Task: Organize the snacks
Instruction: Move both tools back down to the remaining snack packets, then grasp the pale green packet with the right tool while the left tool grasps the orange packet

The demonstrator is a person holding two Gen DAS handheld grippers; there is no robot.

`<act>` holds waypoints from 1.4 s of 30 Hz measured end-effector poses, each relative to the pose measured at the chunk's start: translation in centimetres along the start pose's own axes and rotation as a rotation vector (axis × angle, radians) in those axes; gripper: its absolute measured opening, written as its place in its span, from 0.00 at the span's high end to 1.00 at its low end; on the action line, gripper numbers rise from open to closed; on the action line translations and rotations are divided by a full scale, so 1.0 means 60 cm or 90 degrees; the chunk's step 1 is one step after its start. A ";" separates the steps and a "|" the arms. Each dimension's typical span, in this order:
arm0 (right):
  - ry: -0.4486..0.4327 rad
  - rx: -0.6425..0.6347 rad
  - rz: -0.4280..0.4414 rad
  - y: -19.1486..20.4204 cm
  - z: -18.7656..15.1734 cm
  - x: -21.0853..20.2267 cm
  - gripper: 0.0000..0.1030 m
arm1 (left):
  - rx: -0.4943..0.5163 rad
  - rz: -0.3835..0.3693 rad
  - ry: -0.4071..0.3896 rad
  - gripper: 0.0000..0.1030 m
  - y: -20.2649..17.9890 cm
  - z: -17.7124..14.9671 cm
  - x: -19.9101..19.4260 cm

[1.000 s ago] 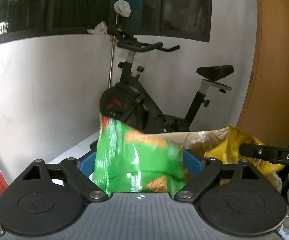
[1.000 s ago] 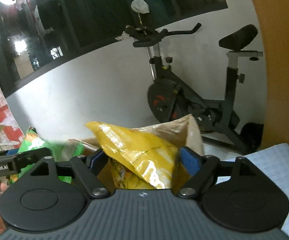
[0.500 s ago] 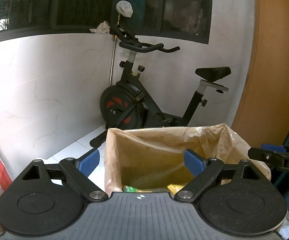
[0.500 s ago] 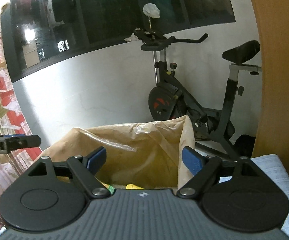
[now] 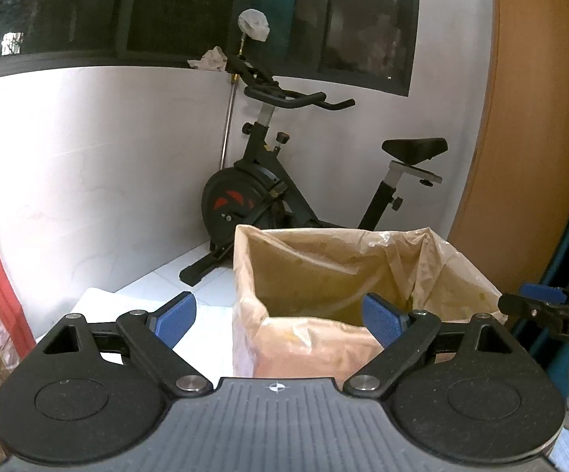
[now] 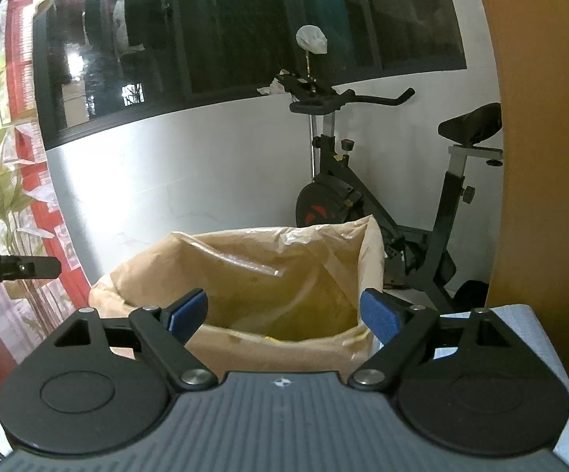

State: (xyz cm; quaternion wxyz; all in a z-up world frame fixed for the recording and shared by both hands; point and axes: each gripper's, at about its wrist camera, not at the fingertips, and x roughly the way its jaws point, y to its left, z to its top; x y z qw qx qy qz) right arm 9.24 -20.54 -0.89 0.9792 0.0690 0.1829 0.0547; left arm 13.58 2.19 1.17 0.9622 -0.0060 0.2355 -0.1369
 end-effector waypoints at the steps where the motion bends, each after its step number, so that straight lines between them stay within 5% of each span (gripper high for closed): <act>1: -0.001 -0.001 0.001 0.003 -0.004 -0.003 0.15 | -0.001 0.000 0.000 0.10 0.001 -0.003 -0.002; 21: 0.045 0.020 -0.010 0.034 -0.113 -0.025 0.15 | -0.027 0.006 0.044 0.10 0.026 -0.116 -0.036; 38: 0.149 0.028 0.015 0.052 -0.215 -0.003 0.15 | -0.064 -0.009 0.122 0.11 0.029 -0.226 -0.038; 42: 0.155 0.019 0.045 0.067 -0.214 0.004 0.07 | -0.077 -0.007 0.132 0.12 0.036 -0.236 -0.035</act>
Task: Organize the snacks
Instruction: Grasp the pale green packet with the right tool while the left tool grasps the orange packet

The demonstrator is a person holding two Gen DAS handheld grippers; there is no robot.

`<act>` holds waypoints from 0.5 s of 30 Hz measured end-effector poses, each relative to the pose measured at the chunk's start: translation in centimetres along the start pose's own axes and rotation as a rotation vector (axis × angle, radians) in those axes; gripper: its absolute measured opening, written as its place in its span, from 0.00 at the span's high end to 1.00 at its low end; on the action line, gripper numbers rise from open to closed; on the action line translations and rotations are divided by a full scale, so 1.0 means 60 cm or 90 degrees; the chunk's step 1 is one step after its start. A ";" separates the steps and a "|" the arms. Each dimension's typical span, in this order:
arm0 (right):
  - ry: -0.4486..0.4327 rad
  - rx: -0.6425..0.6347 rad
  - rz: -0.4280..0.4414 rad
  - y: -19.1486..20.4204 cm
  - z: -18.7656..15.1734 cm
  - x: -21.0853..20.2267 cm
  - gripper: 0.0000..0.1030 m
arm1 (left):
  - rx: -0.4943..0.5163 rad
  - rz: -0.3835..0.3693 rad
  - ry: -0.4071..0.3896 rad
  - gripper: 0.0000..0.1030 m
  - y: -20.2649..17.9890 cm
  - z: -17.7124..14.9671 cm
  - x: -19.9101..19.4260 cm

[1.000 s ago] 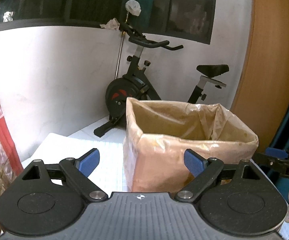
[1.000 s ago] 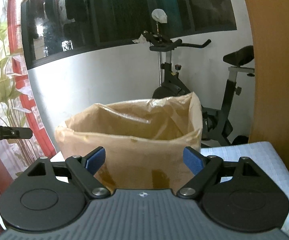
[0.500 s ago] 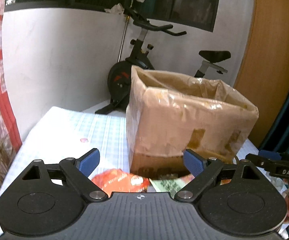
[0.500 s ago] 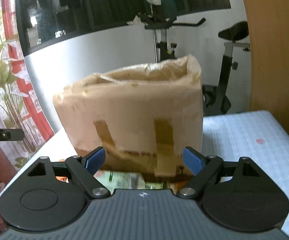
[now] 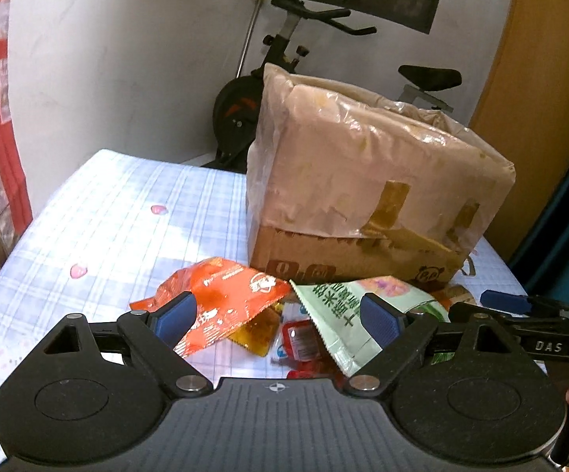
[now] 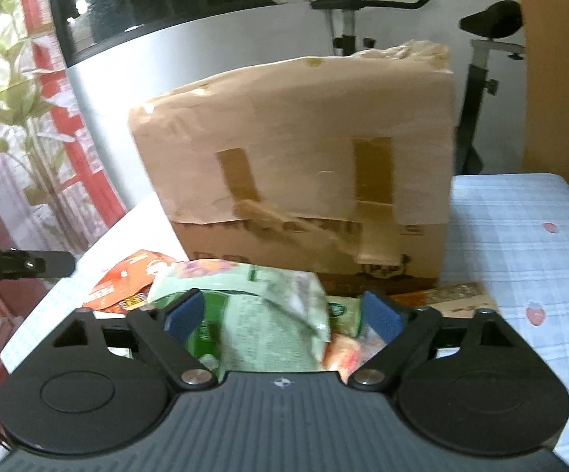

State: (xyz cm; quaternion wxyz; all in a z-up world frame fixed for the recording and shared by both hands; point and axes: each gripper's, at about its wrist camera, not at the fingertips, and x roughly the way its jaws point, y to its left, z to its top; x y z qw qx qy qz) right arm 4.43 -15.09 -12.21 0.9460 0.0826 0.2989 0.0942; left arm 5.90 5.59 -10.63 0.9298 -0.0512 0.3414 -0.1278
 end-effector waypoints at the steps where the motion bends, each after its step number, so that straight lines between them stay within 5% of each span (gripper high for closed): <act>1: -0.002 -0.002 0.008 0.003 0.001 0.001 0.05 | -0.001 0.001 0.001 0.12 0.002 -0.001 0.000; 15: 0.077 -0.086 0.007 0.085 0.005 0.087 0.00 | -0.022 0.014 0.001 0.12 0.036 -0.010 -0.001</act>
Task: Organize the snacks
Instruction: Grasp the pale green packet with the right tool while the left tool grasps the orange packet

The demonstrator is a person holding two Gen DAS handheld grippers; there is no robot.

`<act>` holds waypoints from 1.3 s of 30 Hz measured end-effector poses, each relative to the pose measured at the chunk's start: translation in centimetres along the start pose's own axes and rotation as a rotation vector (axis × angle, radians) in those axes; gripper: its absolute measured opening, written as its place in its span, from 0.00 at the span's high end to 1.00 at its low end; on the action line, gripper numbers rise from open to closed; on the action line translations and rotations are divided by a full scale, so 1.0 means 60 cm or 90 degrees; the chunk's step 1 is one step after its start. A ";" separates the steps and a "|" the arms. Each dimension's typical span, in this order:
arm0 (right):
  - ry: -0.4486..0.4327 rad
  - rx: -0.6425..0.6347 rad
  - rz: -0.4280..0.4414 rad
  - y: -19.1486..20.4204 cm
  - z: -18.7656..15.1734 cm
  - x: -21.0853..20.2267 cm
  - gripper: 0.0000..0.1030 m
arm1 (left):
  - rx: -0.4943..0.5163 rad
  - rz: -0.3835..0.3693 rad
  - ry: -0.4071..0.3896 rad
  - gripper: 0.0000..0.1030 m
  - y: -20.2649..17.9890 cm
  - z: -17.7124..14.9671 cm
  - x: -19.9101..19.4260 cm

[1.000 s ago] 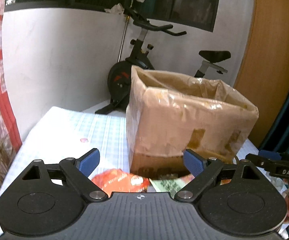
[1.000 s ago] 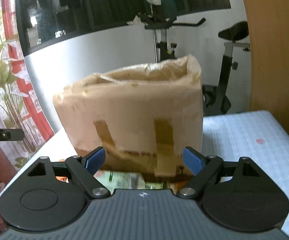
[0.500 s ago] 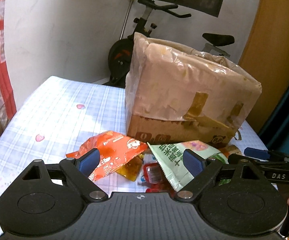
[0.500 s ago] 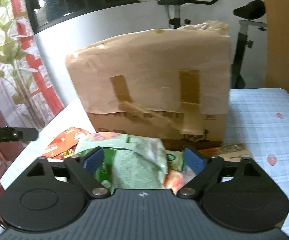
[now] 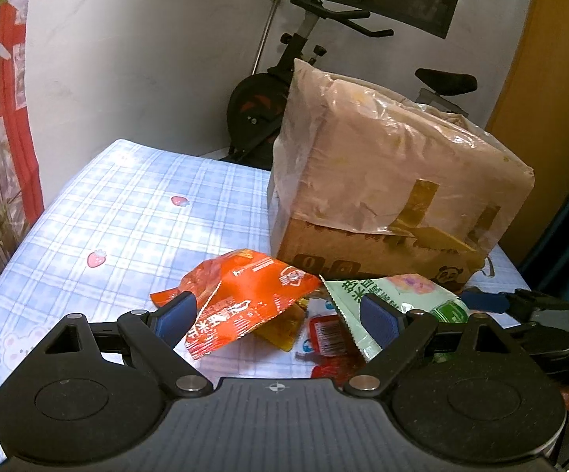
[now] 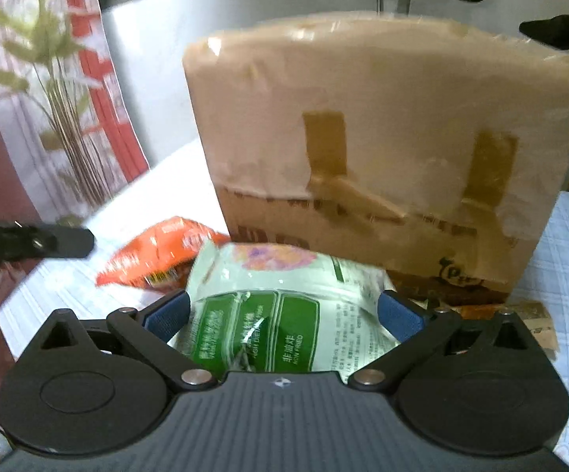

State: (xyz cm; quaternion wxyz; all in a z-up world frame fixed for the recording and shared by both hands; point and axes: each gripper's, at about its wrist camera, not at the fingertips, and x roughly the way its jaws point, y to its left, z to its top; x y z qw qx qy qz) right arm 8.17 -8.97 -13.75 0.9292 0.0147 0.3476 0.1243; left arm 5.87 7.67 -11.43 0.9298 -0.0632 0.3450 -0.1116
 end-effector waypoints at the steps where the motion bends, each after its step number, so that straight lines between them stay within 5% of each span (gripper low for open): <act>1: 0.005 0.000 -0.005 0.001 -0.002 0.007 0.00 | 0.000 0.001 0.001 0.12 0.002 -0.001 0.002; 14: 0.003 -0.059 -0.033 0.021 -0.023 0.032 0.00 | 0.023 0.021 0.025 0.12 0.037 -0.007 0.047; 18: -0.011 -0.074 -0.007 0.022 -0.021 0.021 0.15 | 0.055 0.031 0.024 0.11 0.036 -0.007 0.064; 22: -0.029 -0.079 0.012 0.020 -0.019 0.002 0.20 | 0.093 0.044 0.032 0.11 0.036 -0.007 0.083; 32: -0.056 -0.048 0.006 -0.001 -0.017 -0.037 0.20 | 0.030 0.018 0.023 0.11 0.057 0.024 0.123; 39: -0.070 -0.039 -0.017 -0.017 -0.017 -0.057 0.20 | 0.164 -0.002 0.035 0.11 0.018 0.017 0.129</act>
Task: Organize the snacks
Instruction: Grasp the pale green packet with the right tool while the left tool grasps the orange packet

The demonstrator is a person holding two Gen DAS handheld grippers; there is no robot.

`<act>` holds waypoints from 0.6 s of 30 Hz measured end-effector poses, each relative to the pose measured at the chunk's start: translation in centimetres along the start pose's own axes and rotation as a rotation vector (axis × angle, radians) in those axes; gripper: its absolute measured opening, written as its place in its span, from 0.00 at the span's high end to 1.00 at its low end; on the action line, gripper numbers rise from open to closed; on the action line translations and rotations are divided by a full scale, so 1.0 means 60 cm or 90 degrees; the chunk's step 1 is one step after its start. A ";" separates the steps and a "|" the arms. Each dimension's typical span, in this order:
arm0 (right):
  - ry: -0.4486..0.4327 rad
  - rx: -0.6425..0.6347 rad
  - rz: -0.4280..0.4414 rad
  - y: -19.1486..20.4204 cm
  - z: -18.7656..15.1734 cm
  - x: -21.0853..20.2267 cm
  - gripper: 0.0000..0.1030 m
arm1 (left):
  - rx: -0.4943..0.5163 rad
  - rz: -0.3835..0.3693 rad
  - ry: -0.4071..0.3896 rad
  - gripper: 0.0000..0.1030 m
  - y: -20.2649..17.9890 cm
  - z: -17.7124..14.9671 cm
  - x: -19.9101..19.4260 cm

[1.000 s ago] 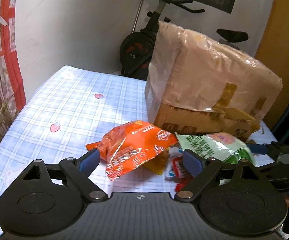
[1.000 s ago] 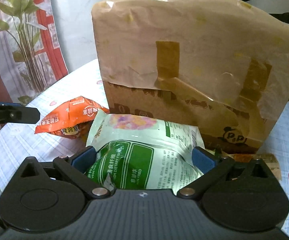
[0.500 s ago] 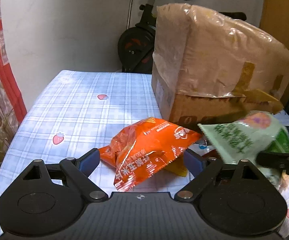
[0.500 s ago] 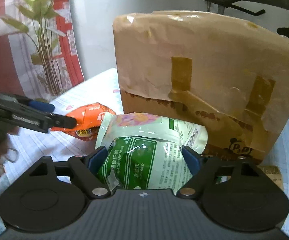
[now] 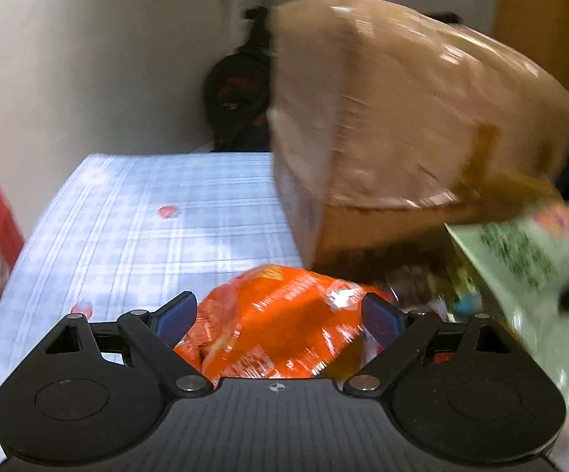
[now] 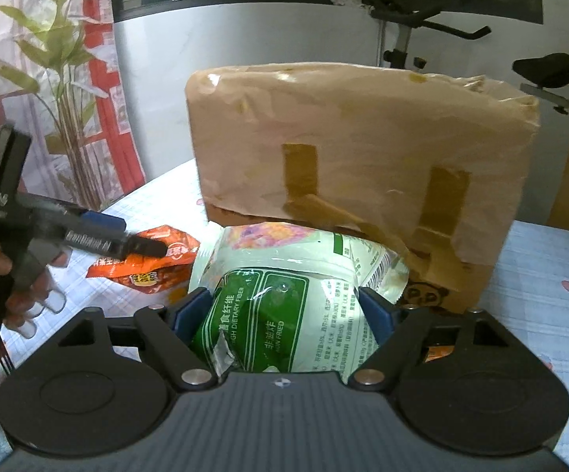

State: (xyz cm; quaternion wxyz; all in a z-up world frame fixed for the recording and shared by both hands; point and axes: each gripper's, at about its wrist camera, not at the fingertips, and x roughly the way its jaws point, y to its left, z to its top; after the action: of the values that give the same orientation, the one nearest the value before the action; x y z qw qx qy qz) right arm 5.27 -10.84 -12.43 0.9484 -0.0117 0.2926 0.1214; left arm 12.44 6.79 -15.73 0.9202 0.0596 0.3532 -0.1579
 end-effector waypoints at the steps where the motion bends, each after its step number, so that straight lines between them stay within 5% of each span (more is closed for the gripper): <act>1: -0.001 0.003 -0.002 -0.003 -0.001 -0.002 0.20 | 0.025 0.002 -0.003 0.10 -0.006 -0.005 -0.004; 5: 0.007 0.013 -0.007 -0.012 -0.003 -0.001 0.20 | 0.112 0.027 -0.008 0.10 -0.023 -0.025 -0.004; 15: 0.013 0.014 -0.005 -0.010 -0.005 0.003 0.20 | 0.153 0.068 0.025 0.11 -0.025 -0.032 0.048; 16: 0.014 0.013 -0.003 -0.009 -0.006 0.003 0.20 | 0.143 0.070 0.026 0.13 -0.022 -0.033 0.046; 18: 0.015 0.012 -0.001 -0.010 -0.007 0.003 0.20 | 0.093 0.052 0.031 0.32 -0.009 -0.030 0.045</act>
State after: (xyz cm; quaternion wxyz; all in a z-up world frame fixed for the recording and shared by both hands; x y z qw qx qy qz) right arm 5.33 -11.45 -12.89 0.9450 -0.0047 0.3051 0.1175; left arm 13.04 6.03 -18.89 0.9101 0.1450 0.3604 -0.1443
